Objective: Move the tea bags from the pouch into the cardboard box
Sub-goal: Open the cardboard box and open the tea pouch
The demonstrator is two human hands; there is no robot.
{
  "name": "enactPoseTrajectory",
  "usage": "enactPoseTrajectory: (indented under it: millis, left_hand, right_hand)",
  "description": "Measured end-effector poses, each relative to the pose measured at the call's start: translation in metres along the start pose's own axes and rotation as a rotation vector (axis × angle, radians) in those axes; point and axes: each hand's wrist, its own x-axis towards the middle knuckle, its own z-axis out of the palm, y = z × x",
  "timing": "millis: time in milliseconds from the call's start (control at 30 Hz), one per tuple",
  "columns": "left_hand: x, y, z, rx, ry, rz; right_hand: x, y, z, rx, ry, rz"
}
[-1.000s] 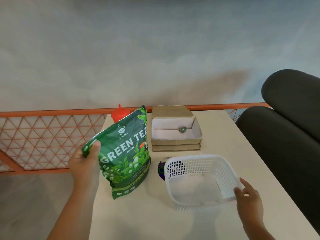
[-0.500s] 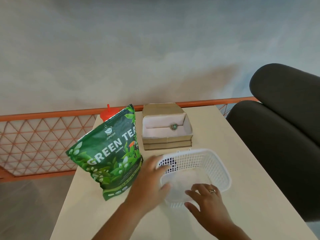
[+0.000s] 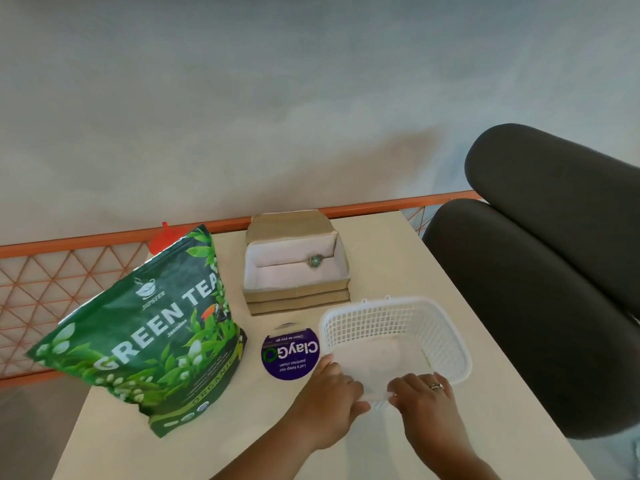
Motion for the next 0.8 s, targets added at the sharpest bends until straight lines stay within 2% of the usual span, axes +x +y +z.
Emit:
enactPoseTrajectory:
  millis: [233,300,400,533,667,800]
  left_hand:
    - [0.077,0.023,-0.015,0.014,0.0,0.027]
    - [0.101,0.026,-0.017,0.016,-0.001,0.003]
    - [0.141,0.024,-0.026,0.037,-0.006,-0.026]
    - [0.194,0.016,-0.045,0.121,-0.028,-0.051]
    - [0.237,0.001,-0.057,0.144,-0.038,-0.119]
    - [0.278,-0.019,-0.073,0.124,-0.068,-0.207]
  right_hand:
    - [0.047,0.047,-0.011,-0.018,-0.076,0.123]
    - [0.07,0.062,-0.012,-0.013,-0.116,0.118]
    - [0.106,0.085,-0.007,0.047,-0.054,0.107]
    - [0.162,0.11,-0.003,0.07,-0.081,0.076]
    - [0.215,0.12,-0.008,0.048,-0.178,0.035]
    - [0.264,0.122,-0.004,0.043,-0.185,0.021]
